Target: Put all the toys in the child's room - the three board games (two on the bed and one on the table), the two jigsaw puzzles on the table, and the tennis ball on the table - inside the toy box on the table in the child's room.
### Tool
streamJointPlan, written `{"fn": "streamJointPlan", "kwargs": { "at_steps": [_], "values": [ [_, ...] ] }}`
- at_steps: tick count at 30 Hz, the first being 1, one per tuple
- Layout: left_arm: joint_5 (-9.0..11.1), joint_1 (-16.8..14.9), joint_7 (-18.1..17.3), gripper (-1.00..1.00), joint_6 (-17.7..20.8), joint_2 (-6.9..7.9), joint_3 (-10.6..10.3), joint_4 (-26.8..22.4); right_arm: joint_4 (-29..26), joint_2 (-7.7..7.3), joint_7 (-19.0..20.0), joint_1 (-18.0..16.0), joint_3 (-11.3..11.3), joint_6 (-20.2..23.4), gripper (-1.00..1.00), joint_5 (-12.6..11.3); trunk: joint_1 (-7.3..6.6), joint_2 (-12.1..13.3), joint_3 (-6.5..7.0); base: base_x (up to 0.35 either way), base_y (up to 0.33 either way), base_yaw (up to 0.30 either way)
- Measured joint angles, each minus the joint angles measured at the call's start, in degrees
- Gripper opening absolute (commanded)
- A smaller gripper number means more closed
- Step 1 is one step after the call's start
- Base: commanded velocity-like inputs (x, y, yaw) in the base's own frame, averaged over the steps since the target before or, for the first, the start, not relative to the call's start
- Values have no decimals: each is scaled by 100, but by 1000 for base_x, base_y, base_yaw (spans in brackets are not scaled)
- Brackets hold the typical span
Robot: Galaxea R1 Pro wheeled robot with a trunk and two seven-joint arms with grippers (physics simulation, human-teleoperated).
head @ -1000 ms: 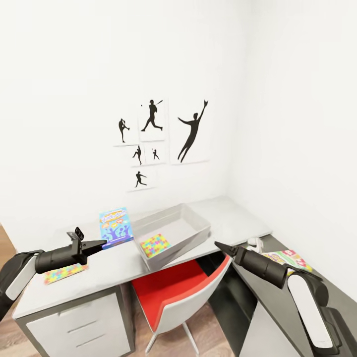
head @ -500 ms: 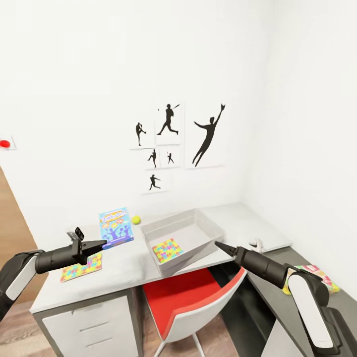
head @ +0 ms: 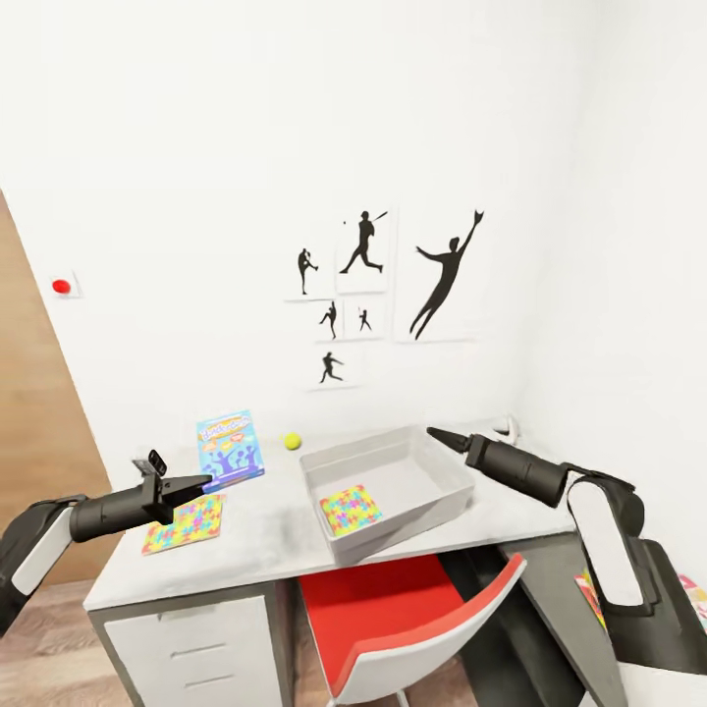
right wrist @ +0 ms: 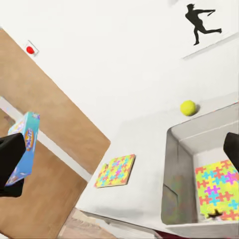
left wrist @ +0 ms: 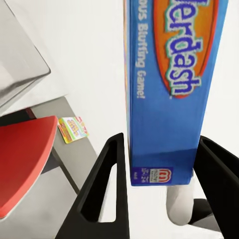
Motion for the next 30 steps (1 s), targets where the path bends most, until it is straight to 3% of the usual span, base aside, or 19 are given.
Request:
{"fn": "streamJointPlan", "kwargs": {
  "at_steps": [2,4,7,14,20,30],
  "values": [
    [-2,0,-5,-100,-1,1,1,-1,213,2,-471,-586,-9,358,100,30,0,-1,1,102,-106,276],
    [0,0,-5,-100,-1,7,0,-1,309,8,-880,-876,-17,498,100,28,0,-1,2,100,-125,277],
    [0,1,-4,-100,-2,7,0,0,385,-10,-1166,-1108,-20,546,100,5,0,0,4,63,-215,270],
    [-6,-1,-2,-100,3,3,-1,0,388,-41,-1273,-1151,-12,545,100,9,-2,-1,4,147,-141,193],
    [-9,-2,0,-100,-2,6,-2,2,369,-43,-1276,-1116,-14,546,100,46,-1,0,4,231,-181,23],
    [16,7,-15,-100,8,25,12,1,366,-44,-1285,-1112,-15,545,100,54,1,-1,4,22,-17,1]
  ]
}}
